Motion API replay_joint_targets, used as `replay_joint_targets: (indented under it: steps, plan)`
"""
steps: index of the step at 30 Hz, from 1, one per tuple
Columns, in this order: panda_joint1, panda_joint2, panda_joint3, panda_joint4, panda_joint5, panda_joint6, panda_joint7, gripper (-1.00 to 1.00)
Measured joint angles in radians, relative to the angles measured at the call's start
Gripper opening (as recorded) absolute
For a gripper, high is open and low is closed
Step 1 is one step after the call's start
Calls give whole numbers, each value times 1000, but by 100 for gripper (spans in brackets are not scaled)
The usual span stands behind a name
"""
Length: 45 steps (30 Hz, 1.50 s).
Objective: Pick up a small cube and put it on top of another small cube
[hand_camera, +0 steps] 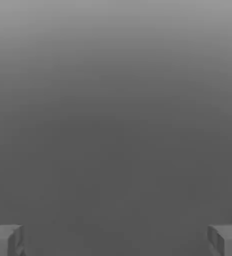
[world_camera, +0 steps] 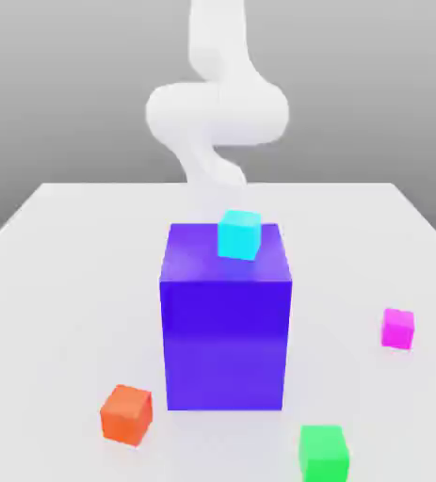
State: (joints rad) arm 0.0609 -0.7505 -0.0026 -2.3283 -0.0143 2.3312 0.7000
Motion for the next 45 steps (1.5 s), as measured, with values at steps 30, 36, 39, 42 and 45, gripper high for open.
replay_joint_targets:
  steps: [30, 36, 39, 42, 45]
  plan:
    - [633, 592, 12, -341, -32, 381, -1302, 0]
    - [737, 709, 54, -409, -15, 456, -1577, 0]
    - [785, 768, 78, -443, -7, 494, -1715, 0]
    - [796, 846, 89, -455, -18, 552, -1785, 0]
    - [815, 951, 64, -438, -48, 636, -1773, 0]
